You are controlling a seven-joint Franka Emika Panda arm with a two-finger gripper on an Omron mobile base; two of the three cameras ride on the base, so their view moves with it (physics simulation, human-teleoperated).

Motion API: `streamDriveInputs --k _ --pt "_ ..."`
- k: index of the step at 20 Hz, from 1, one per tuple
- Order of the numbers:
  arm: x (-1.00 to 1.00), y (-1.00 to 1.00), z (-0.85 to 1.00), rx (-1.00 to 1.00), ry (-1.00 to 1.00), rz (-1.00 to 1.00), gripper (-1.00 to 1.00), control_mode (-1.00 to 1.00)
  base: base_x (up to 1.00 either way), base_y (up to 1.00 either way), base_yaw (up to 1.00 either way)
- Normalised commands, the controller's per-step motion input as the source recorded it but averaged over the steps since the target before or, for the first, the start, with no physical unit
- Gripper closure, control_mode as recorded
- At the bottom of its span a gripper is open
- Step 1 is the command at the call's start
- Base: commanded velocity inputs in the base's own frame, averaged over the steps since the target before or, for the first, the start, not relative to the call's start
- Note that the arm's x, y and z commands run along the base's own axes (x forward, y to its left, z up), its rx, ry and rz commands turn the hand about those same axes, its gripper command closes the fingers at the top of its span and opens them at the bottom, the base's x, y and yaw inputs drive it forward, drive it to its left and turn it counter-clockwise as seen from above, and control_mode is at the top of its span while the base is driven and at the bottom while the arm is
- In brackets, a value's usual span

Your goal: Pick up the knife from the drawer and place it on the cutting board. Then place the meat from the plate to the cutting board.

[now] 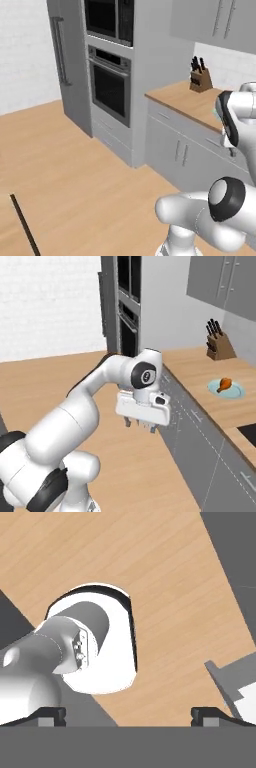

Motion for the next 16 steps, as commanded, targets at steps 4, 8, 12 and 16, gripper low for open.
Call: streamDriveInputs --k 4,8,12,16 --pt "0.00 0.00 0.00 0.00 0.00 0.00 -1.00 1.00 0.85 0.00 -0.56" --pt "0.00 0.00 0.00 0.00 0.00 0.00 -1.00 1.00 0.56 0.00 -0.67" --pt "0.00 0.00 0.00 0.00 0.00 0.00 -1.00 1.00 0.59 0.00 -0.69" --pt "0.00 0.00 0.00 0.00 0.00 0.00 -1.00 1.00 0.88 0.26 -0.59"
